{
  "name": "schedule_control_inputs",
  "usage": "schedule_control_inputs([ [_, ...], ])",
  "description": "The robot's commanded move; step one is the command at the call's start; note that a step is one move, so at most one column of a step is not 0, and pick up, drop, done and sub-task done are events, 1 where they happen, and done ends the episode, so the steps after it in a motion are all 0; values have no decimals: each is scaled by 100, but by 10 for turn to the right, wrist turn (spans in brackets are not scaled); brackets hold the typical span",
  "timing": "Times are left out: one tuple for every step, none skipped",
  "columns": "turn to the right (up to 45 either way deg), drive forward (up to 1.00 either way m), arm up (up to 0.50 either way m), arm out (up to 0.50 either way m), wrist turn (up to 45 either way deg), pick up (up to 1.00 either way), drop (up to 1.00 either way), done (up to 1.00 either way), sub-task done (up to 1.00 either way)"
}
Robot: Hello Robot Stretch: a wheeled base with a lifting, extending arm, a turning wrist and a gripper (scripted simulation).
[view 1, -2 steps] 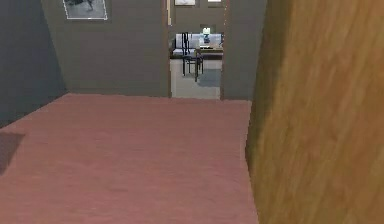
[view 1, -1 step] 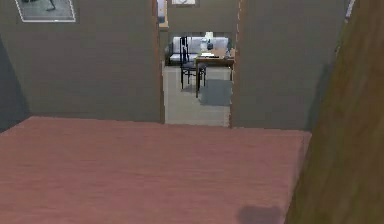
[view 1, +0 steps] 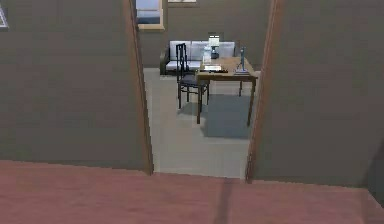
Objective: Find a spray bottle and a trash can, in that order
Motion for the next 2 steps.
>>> schedule_control_inputs([
  [0,100,0,0,0,0,0,0,0],
  [-30,0,0,0,0,0,0,0,0],
])
